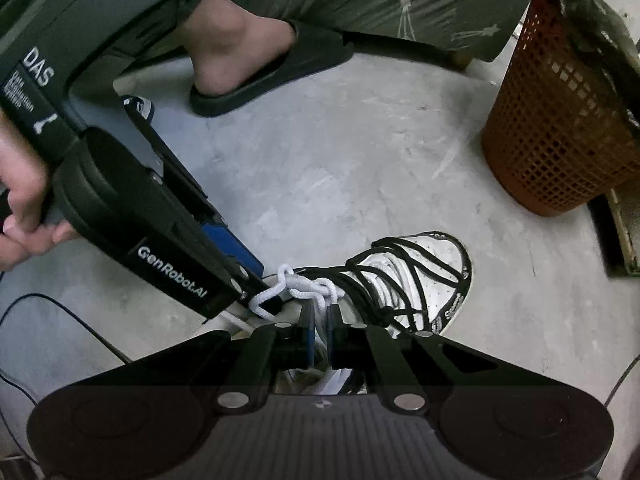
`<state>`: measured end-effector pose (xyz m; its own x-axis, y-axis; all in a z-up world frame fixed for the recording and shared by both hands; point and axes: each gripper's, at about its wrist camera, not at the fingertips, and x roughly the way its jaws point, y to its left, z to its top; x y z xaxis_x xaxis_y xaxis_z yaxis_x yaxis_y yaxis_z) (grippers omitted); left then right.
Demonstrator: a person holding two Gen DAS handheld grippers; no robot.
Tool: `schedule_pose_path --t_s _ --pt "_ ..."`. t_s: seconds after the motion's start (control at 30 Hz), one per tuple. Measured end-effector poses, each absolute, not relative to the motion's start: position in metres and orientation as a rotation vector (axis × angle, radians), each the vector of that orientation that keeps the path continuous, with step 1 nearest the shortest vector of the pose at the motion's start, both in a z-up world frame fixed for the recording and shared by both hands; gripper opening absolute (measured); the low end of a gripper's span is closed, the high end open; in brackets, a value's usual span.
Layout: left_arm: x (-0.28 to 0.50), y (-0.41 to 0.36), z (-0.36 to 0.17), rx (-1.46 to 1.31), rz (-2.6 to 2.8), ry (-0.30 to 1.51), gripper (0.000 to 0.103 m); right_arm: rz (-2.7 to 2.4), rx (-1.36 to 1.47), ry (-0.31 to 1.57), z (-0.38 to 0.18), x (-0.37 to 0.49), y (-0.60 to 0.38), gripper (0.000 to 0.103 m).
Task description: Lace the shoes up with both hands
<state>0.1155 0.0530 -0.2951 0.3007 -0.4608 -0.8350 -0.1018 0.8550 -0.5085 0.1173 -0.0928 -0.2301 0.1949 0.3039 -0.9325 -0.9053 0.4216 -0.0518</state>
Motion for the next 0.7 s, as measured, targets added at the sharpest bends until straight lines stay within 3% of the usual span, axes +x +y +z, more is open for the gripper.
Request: schedule_pose_path --t_s 0.23,0.4,0.63,0.7 --pt "0.116 0.052 -0.295 -0.522 -0.248 1.263 0.034 0.961 -0.771 1.042 -0.232 0.119 -0.085 0.008" --pt "0.116 0.053 -0.294 -0.524 -0.246 1.265 0.034 0.980 -0.903 0.971 -0.241 0.115 -0.076 0.016" --pt "0.116 0.055 -0.295 -0.531 -0.239 1.267 0.035 1.045 -1.015 0.928 -0.251 0.109 -0.067 0.016" --pt "0.116 0.056 -0.295 -0.532 -0.237 1.266 0.036 1.046 -1.018 0.912 -0.250 0.107 -0.068 0.010"
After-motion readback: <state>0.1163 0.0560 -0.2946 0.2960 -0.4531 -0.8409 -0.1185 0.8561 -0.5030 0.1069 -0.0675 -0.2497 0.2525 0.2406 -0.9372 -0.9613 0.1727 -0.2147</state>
